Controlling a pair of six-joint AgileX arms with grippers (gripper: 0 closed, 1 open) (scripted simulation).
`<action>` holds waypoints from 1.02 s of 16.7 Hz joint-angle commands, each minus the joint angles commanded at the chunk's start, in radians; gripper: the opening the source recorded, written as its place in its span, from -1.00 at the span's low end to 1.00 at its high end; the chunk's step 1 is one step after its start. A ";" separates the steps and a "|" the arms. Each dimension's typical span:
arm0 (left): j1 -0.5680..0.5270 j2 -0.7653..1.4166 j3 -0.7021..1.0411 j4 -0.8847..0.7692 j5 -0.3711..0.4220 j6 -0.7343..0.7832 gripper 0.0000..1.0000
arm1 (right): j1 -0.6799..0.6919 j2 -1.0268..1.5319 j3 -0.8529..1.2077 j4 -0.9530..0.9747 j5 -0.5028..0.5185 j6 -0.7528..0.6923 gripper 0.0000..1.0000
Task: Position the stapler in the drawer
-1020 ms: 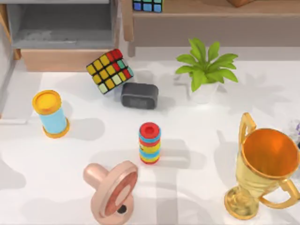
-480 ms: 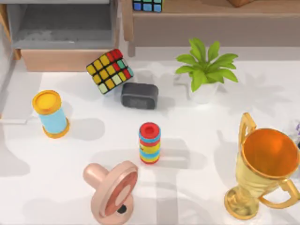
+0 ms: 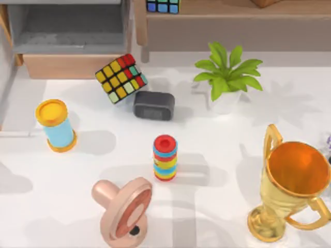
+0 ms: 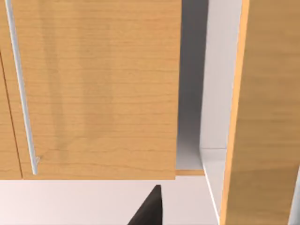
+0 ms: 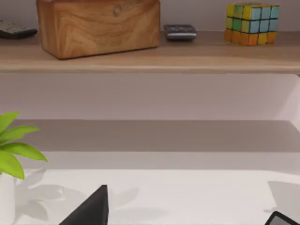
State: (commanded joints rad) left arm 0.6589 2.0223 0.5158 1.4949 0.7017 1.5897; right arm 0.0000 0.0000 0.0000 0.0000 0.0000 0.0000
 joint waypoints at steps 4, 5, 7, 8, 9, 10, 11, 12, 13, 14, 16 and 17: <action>0.000 0.000 0.000 0.000 0.000 0.000 -0.66 | 0.000 0.000 0.000 0.000 0.000 0.000 1.00; 0.000 0.000 0.000 0.000 0.000 0.000 -0.81 | 0.000 0.000 0.000 0.000 0.000 0.000 1.00; 0.000 0.000 0.000 0.000 0.000 0.000 -1.00 | 0.000 0.000 0.000 0.000 0.000 0.000 1.00; 0.000 0.000 0.000 0.000 0.000 0.000 -1.00 | 0.000 0.000 0.000 0.000 0.000 0.000 1.00; 0.000 0.000 0.000 0.000 0.000 0.000 -1.00 | 0.000 0.000 0.000 0.000 0.000 0.000 1.00; 0.000 0.000 0.000 0.000 0.000 0.000 -1.00 | 0.000 0.000 0.000 0.000 0.000 0.000 1.00; 0.000 0.000 0.000 0.000 0.000 0.000 -1.00 | 0.000 0.000 0.000 0.000 0.000 0.000 1.00; 0.000 0.000 0.000 0.000 0.000 0.000 -1.00 | 0.000 0.000 0.000 0.000 0.000 0.000 1.00; 0.000 0.000 0.000 0.000 0.000 0.000 -1.00 | 0.000 0.000 0.000 0.000 0.000 0.000 1.00; 0.000 0.000 0.000 0.000 0.000 0.000 -1.00 | 0.000 0.000 0.000 0.000 0.000 0.000 1.00; 0.000 0.012 0.002 -0.011 -0.001 -0.004 -1.00 | 0.000 0.000 0.000 0.000 0.000 0.000 1.00; -0.009 0.019 0.015 -0.020 -0.008 -0.004 -1.00 | 0.000 0.000 0.000 0.000 0.000 0.000 1.00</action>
State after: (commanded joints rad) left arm 0.6501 2.0410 0.5312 1.4750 0.6937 1.5852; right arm 0.0000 0.0000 0.0000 0.0000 0.0000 0.0000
